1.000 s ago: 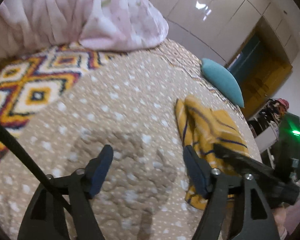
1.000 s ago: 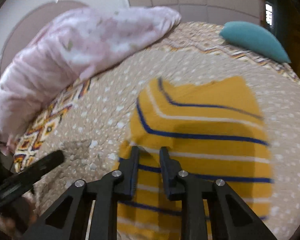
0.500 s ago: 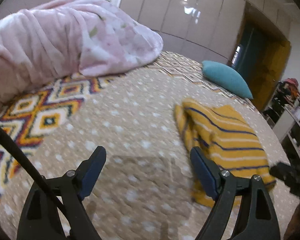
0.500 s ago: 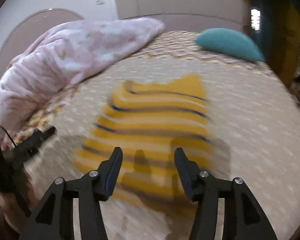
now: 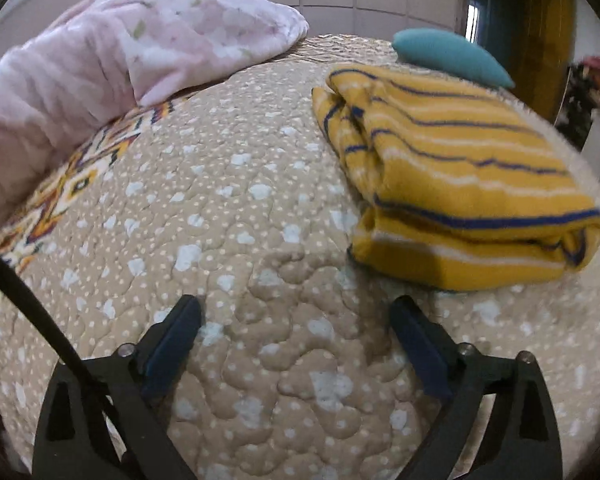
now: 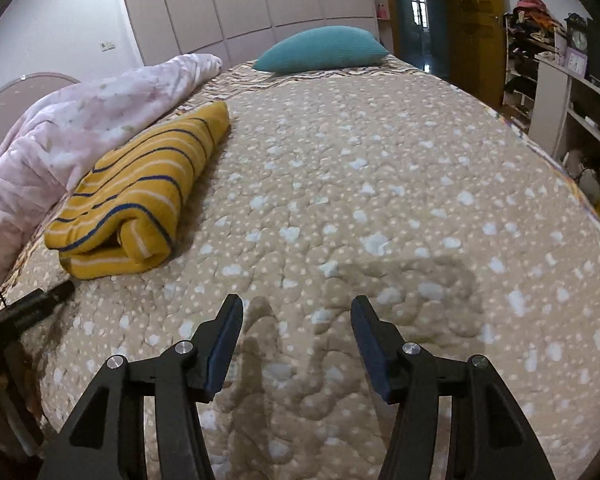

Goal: Fold small clothes

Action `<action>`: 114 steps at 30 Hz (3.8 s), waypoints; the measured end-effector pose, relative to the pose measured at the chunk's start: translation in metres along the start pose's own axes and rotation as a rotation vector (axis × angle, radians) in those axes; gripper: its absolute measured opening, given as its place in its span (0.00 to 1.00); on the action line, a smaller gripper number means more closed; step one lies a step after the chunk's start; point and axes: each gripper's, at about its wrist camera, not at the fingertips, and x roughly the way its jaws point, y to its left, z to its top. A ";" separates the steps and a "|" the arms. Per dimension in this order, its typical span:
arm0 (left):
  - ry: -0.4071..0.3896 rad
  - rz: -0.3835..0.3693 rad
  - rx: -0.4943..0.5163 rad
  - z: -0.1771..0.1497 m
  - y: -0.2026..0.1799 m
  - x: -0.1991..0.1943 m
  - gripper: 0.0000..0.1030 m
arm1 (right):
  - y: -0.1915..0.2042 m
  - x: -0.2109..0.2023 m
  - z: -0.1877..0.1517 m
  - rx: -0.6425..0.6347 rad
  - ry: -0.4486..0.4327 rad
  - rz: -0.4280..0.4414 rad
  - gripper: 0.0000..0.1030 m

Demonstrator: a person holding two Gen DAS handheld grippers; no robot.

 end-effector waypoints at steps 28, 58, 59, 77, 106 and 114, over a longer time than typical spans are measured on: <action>0.040 0.056 -0.136 0.011 0.002 0.013 1.00 | 0.031 0.032 -0.007 -0.089 -0.069 -0.079 1.00; 0.017 0.037 -0.131 0.008 0.002 0.009 1.00 | 0.041 0.028 -0.015 -0.125 -0.120 -0.151 1.00; 0.017 0.037 -0.131 0.008 0.002 0.009 1.00 | 0.041 0.028 -0.015 -0.125 -0.120 -0.153 1.00; 0.017 0.039 -0.131 0.008 0.001 0.009 1.00 | 0.044 0.027 -0.017 -0.133 -0.130 -0.171 1.00; 0.010 0.040 -0.133 0.008 -0.001 0.005 1.00 | 0.050 0.024 -0.021 -0.149 -0.152 -0.204 1.00; 0.011 0.040 -0.135 0.007 0.000 0.006 1.00 | 0.050 0.024 -0.021 -0.150 -0.151 -0.203 1.00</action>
